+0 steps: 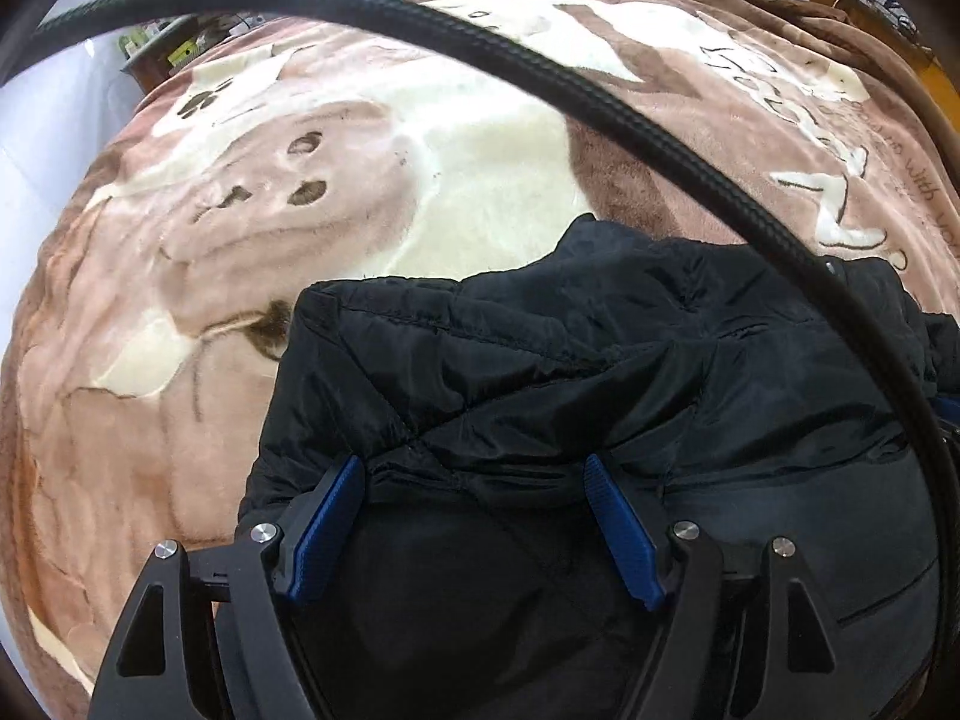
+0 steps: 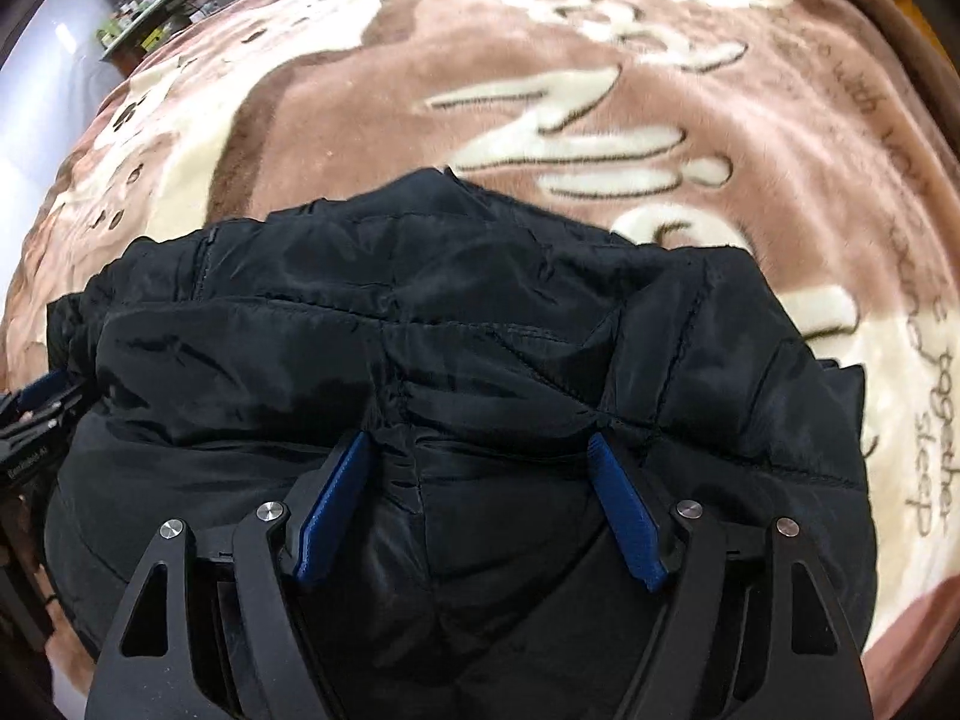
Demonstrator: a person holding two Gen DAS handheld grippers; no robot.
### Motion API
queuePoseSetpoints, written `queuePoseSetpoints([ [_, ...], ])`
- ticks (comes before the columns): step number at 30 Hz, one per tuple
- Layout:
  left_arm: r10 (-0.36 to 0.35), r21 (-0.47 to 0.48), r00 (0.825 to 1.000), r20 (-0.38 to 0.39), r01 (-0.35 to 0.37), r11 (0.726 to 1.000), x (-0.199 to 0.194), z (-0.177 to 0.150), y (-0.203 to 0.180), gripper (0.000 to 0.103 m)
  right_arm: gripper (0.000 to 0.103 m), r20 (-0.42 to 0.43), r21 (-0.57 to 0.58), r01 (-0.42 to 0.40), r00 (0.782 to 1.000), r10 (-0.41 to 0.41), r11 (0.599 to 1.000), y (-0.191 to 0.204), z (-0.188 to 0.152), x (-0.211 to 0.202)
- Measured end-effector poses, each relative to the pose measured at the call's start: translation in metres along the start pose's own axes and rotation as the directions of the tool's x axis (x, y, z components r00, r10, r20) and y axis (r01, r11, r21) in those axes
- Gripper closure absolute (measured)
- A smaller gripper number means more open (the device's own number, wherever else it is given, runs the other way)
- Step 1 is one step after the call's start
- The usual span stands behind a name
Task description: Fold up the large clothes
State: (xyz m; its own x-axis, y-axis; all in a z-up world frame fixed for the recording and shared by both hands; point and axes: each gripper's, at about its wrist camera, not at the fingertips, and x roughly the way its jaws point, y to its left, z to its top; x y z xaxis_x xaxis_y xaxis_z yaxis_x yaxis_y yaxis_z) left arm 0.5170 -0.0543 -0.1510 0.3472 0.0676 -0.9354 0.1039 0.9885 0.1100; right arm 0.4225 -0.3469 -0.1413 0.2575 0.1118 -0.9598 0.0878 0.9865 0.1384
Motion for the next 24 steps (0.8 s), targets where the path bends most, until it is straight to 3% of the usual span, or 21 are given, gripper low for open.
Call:
queuePoseSetpoints([
  [5,0.016,-0.008,1.000,0.018,-0.015,1.000,-0.023,-0.002,0.000,0.028,0.030,0.057,-0.050,-0.024,0.998,0.027,0.998,-0.001,-0.006,-0.031],
  [9,-0.055,0.026,0.996,0.071,0.054,0.998,-0.056,-0.013,0.018,0.028,0.030,0.205,-0.019,-0.108,0.973,0.110,0.994,-0.023,-0.036,-0.094],
  [13,-0.043,0.006,0.992,0.117,0.042,0.999,-0.083,-0.043,0.051,0.028,0.030,0.259,-0.013,-0.067,0.964,0.068,0.998,-0.044,-0.079,-0.127],
  [15,-0.021,0.005,0.993,0.118,0.021,1.000,-0.085,-0.059,0.063,0.028,0.030,0.252,-0.017,-0.059,0.966,0.061,0.998,-0.048,-0.091,-0.125],
  [18,-0.015,-0.002,0.997,0.074,0.015,1.000,-0.069,-0.072,0.068,0.028,0.030,0.174,-0.024,0.005,0.985,-0.001,1.000,-0.052,-0.099,-0.096],
  [20,-0.039,-0.036,0.999,0.007,0.039,0.999,-0.046,-0.075,0.070,0.027,0.030,0.146,-0.014,0.016,0.989,-0.014,1.000,-0.054,-0.101,-0.076],
  [24,-0.028,-0.039,1.000,-0.013,0.028,0.999,-0.025,-0.074,0.063,0.025,0.028,0.103,-0.002,0.045,0.994,-0.045,0.999,-0.051,-0.099,-0.046],
])
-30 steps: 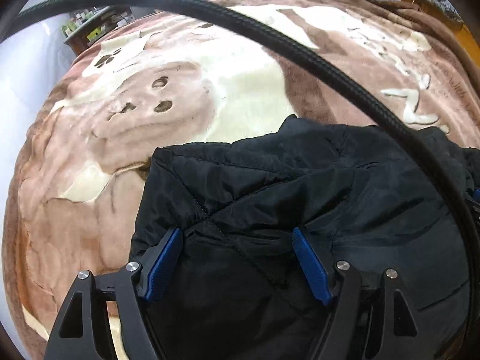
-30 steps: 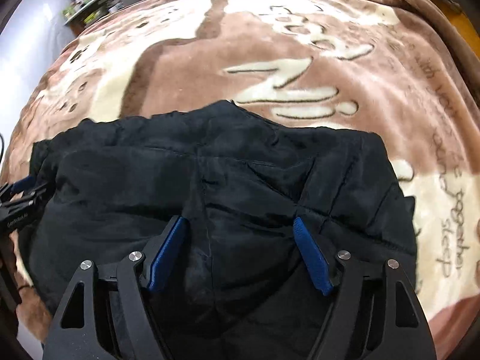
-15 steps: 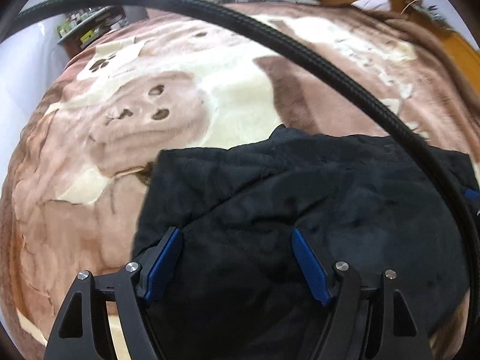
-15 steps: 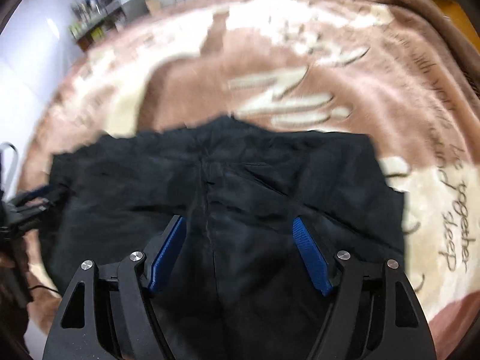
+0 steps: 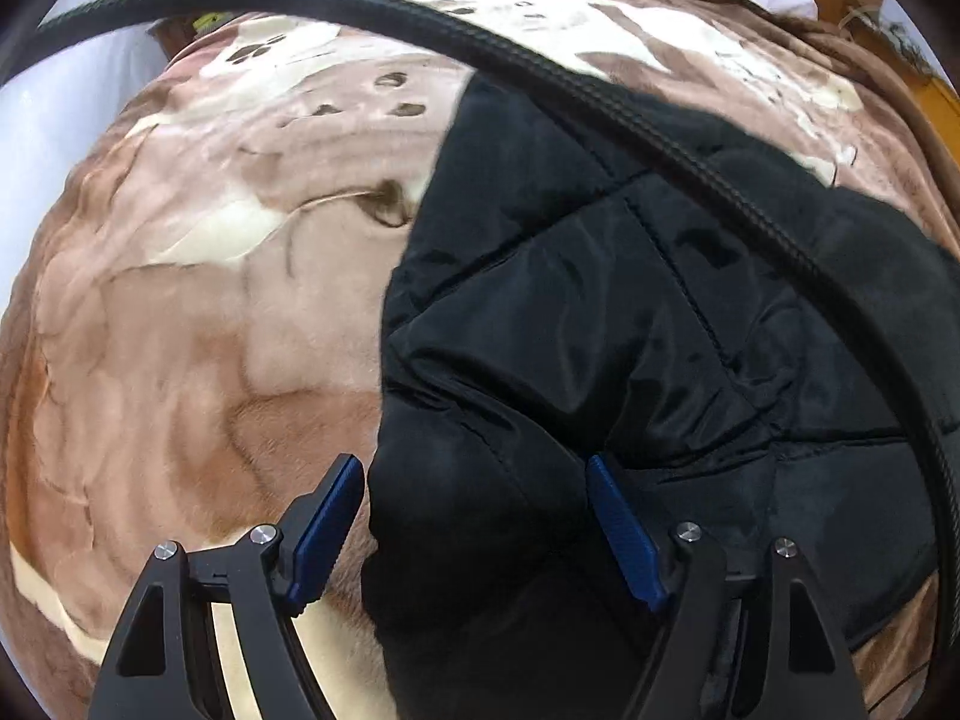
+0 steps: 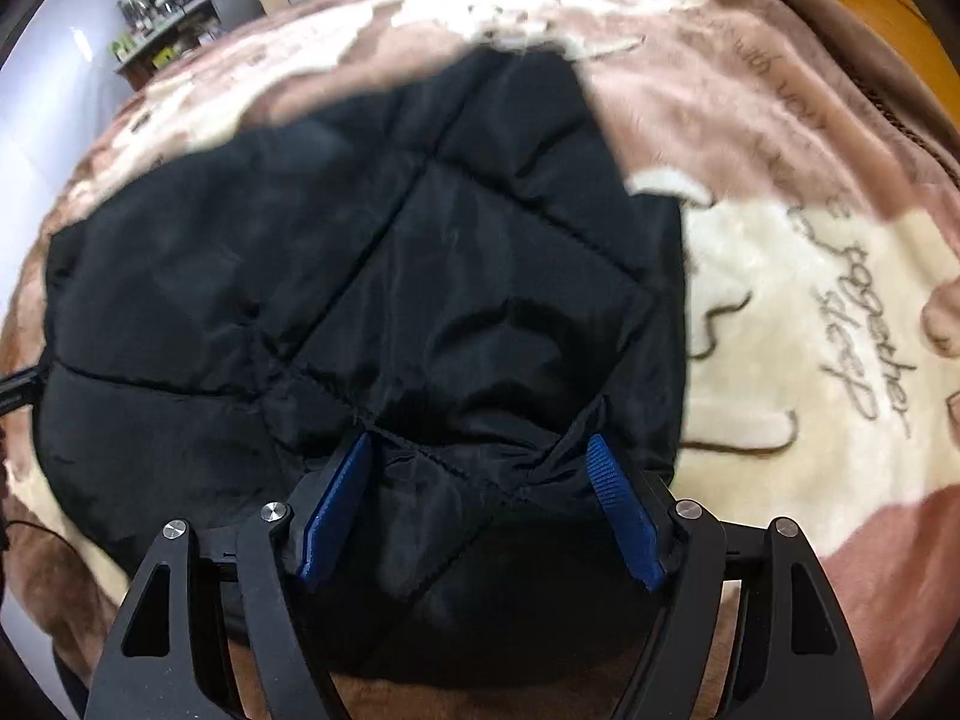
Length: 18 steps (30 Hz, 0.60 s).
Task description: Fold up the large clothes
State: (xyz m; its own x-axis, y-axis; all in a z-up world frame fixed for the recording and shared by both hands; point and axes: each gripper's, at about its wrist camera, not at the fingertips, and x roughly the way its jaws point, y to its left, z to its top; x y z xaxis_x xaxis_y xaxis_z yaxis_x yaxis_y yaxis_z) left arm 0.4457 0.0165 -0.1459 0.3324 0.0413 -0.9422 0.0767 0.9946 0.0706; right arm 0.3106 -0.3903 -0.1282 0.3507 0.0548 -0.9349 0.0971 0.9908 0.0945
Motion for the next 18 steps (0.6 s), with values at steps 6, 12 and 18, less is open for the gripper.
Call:
queuePoseSetpoints([
  [6,0.005,0.001,0.999,0.035,-0.005,1.000,-0.011,-0.003,0.002,0.025,0.027,-0.001,0.014,-0.009,1.000,0.009,1.000,-0.005,0.005,-0.017],
  [12,-0.162,-0.046,0.979,0.126,0.169,0.984,-0.047,-0.024,0.047,0.019,0.027,0.152,0.113,-0.162,0.978,0.144,0.980,-0.050,-0.012,-0.079],
  [18,-0.383,-0.142,0.923,0.042,0.385,0.912,-0.022,-0.034,0.081,0.011,0.026,0.079,0.148,-0.171,0.984,0.161,0.974,-0.082,-0.029,-0.059],
])
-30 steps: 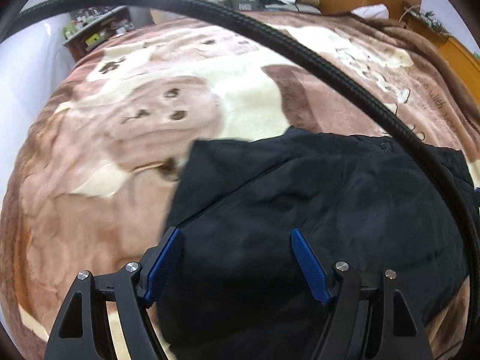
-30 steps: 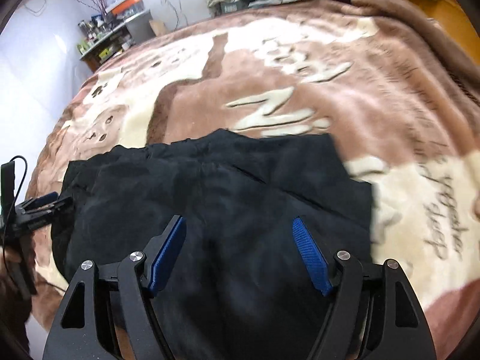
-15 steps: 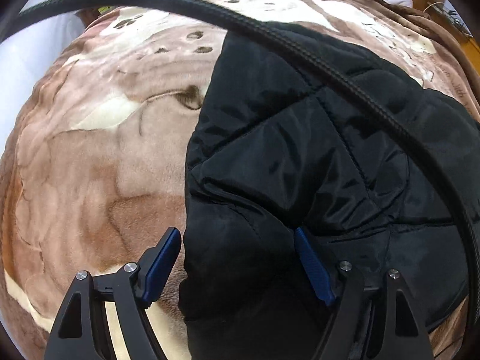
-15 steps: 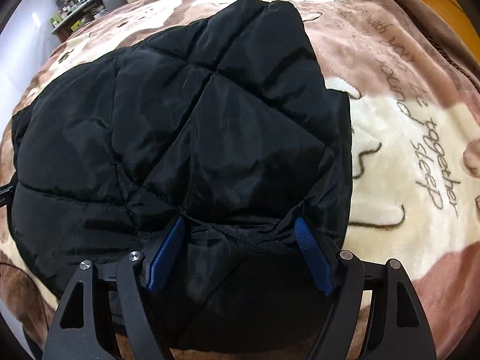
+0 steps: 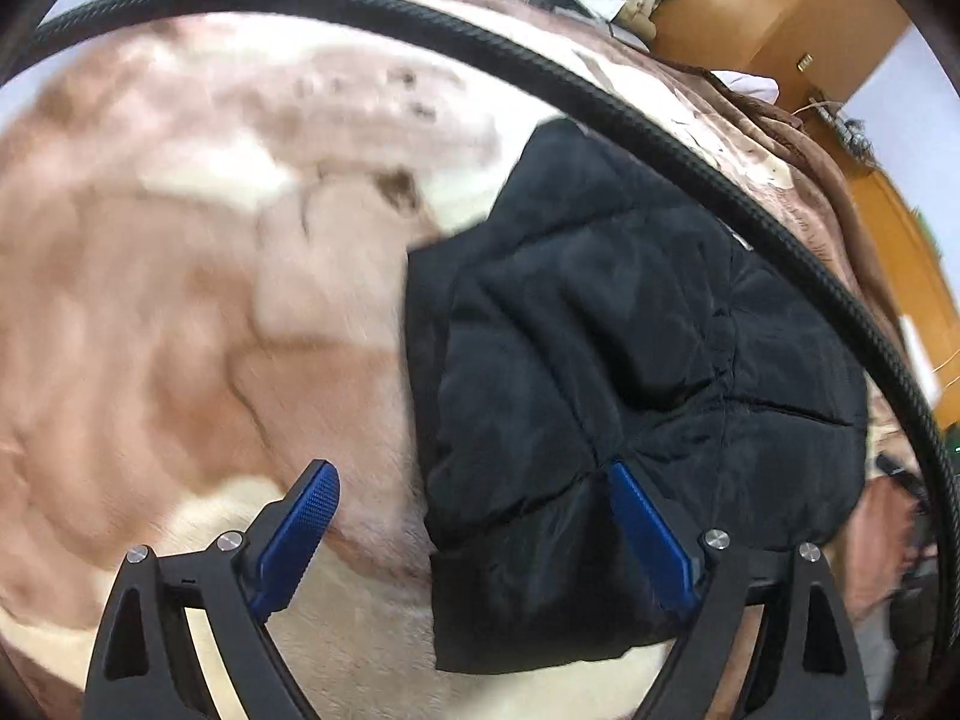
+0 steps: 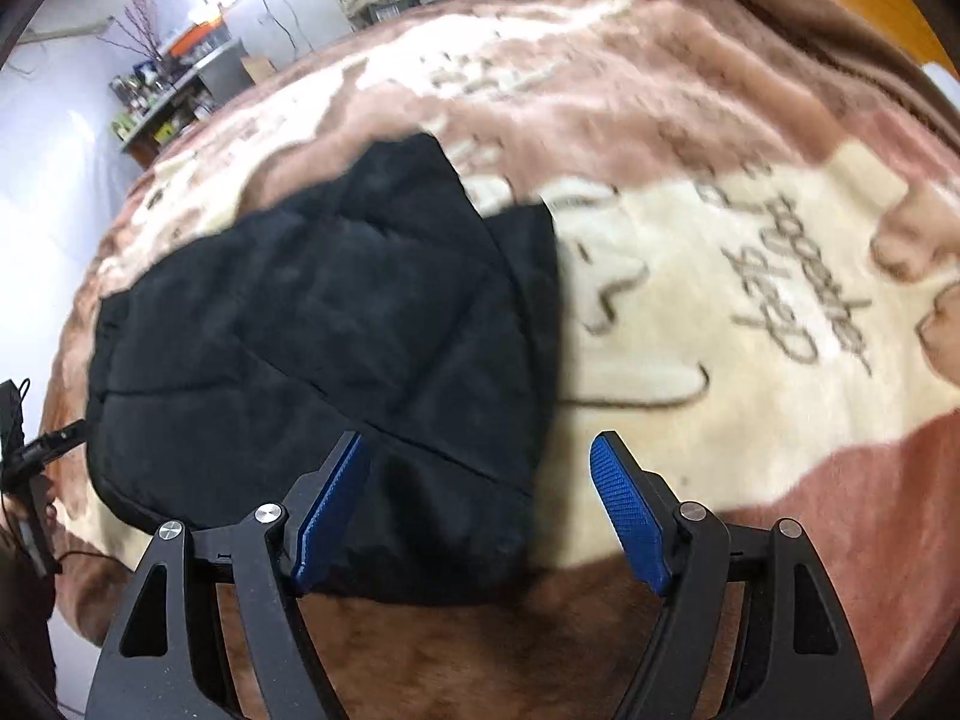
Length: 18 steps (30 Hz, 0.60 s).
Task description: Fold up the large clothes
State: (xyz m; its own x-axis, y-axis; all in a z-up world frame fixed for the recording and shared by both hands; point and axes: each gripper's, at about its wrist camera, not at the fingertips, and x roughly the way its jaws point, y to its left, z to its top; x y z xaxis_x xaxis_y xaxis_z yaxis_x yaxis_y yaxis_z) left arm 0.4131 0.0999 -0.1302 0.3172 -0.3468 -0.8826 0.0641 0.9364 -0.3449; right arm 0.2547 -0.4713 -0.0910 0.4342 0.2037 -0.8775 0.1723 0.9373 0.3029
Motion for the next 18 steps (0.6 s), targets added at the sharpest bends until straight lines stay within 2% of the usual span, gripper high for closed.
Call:
queuePoseSetpoints([
  [2,-0.040,-0.049,0.999,-0.030,0.038,0.998,0.009,-0.001,0.009,0.011,0.026,-0.021,0.029,-0.054,0.998,0.055,0.998,-0.005,-0.003,0.009],
  [4,-0.071,-0.075,0.997,-0.029,0.069,0.995,0.017,-0.001,0.009,0.005,0.025,-0.022,0.044,-0.100,0.995,0.101,0.994,-0.006,-0.004,0.018],
  [7,-0.140,-0.091,0.988,-0.069,0.134,0.987,0.035,0.001,0.014,0.004,0.025,-0.044,0.032,-0.152,0.987,0.153,0.988,-0.008,-0.002,0.031],
  [12,-0.200,-0.090,0.975,-0.095,0.192,0.977,0.055,0.006,0.016,0.004,0.024,-0.074,0.075,-0.258,0.962,0.263,0.963,-0.016,0.003,0.049],
  [14,-0.213,-0.090,0.969,-0.126,0.202,0.975,0.066,0.007,0.013,0.004,0.016,-0.086,0.077,-0.285,0.953,0.291,0.955,-0.018,0.002,0.053],
  [18,-0.240,-0.103,0.961,-0.140,0.227,0.969,0.079,0.007,0.011,0.000,0.011,-0.111,0.080,-0.333,0.934,0.340,0.940,-0.018,0.001,0.064],
])
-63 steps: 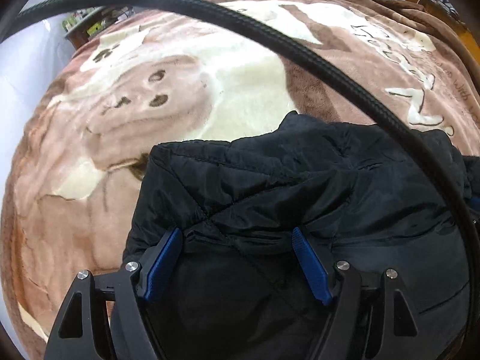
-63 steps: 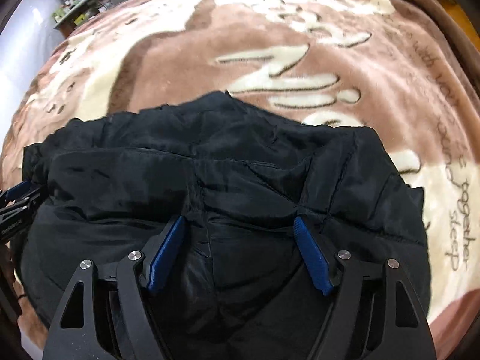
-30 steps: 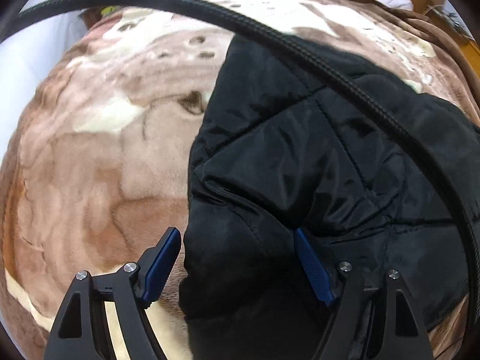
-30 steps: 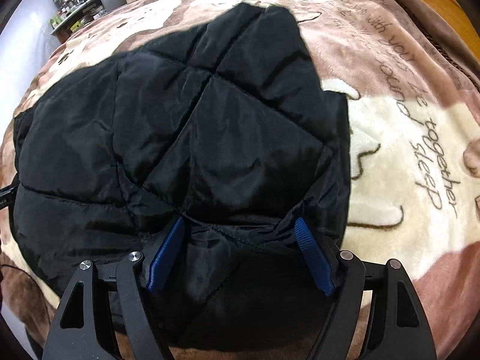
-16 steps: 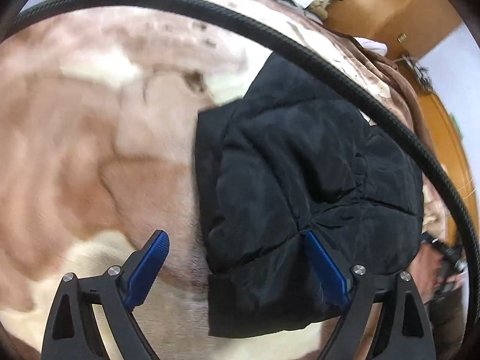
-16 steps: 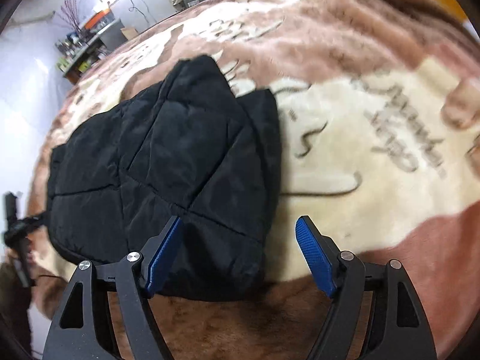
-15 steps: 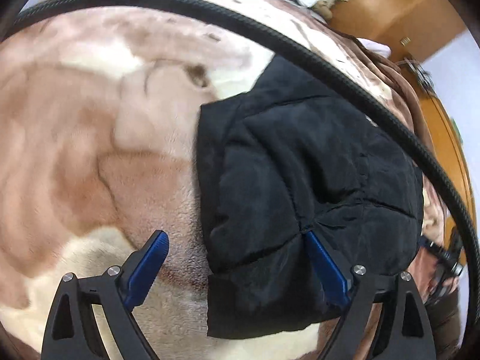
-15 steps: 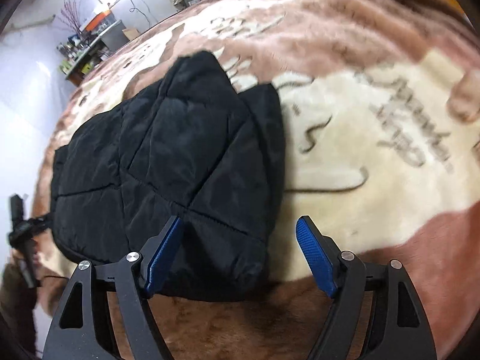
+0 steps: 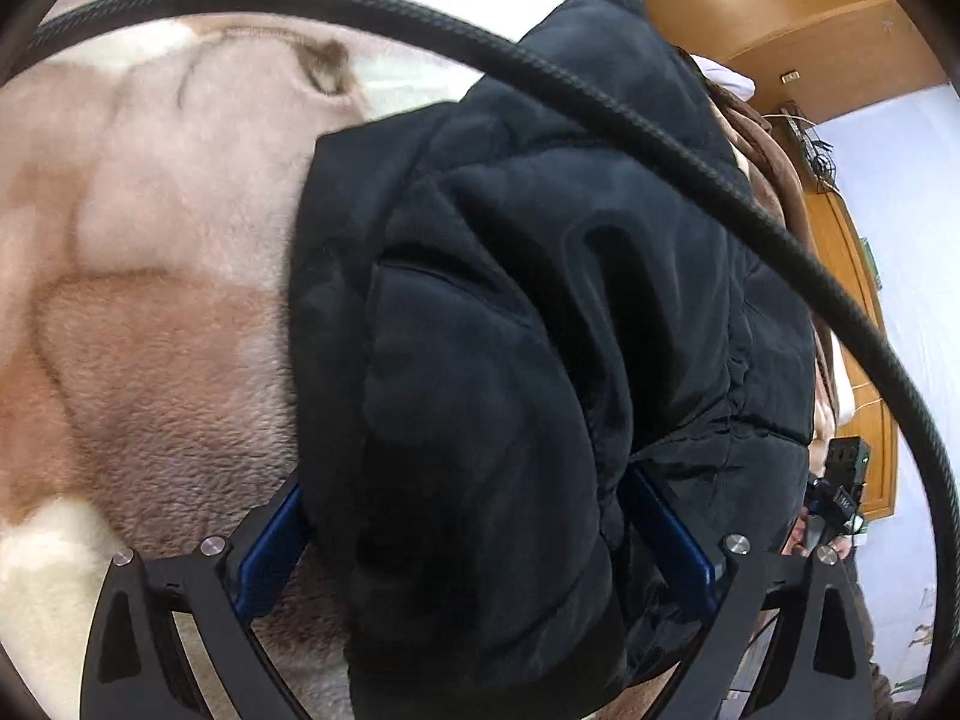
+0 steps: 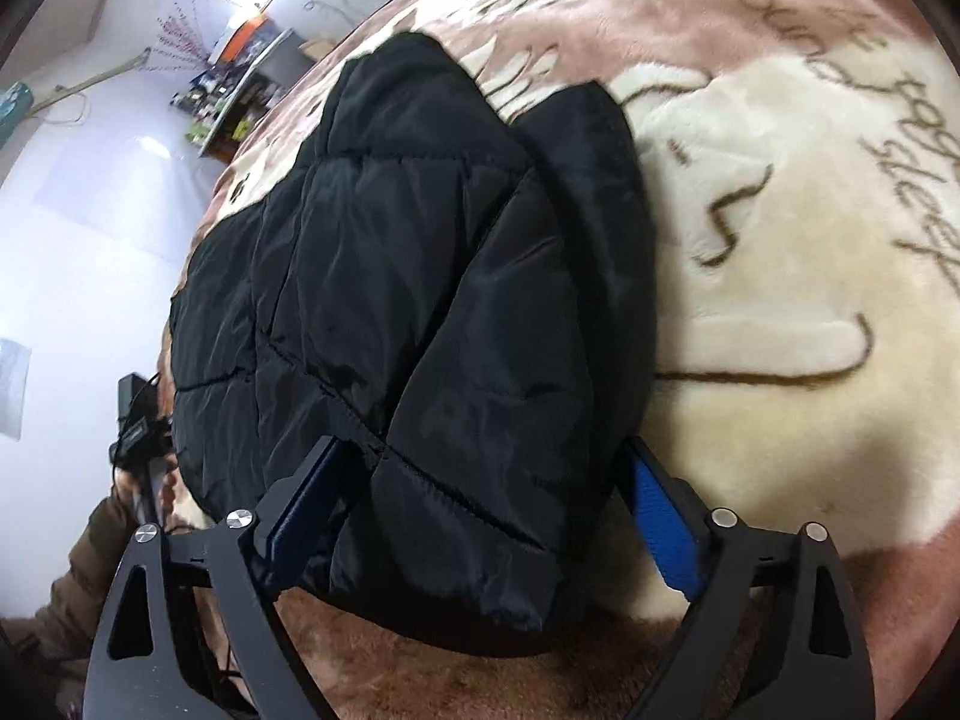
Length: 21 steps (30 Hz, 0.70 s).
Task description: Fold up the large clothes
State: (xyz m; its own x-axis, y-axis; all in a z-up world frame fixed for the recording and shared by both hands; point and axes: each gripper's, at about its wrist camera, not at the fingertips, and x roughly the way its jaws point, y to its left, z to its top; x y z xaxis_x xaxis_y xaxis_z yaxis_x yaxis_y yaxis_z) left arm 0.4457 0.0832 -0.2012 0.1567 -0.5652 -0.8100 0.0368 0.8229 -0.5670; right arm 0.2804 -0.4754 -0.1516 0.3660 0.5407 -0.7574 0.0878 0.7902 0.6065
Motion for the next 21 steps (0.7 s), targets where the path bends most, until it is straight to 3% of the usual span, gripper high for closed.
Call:
queuePoseSetpoints([
  [9,0.035,0.017,0.999,-0.032,-0.034,0.999,0.027,0.010,-0.005,0.000,0.008,-0.037,0.036,-0.088,0.995,0.090,0.995,-0.014,0.009,0.026],
  [16,0.114,0.046,0.993,-0.044,-0.112,0.993,0.038,0.012,-0.022,0.000,0.009,-0.079,0.015,-0.023,0.997,0.024,1.000,-0.003,0.013,0.035],
  [21,0.175,0.059,0.984,-0.039,-0.173,0.983,0.049,0.012,-0.052,0.000,0.024,-0.059,-0.042,0.074,0.995,-0.077,0.996,0.017,0.009,0.031],
])
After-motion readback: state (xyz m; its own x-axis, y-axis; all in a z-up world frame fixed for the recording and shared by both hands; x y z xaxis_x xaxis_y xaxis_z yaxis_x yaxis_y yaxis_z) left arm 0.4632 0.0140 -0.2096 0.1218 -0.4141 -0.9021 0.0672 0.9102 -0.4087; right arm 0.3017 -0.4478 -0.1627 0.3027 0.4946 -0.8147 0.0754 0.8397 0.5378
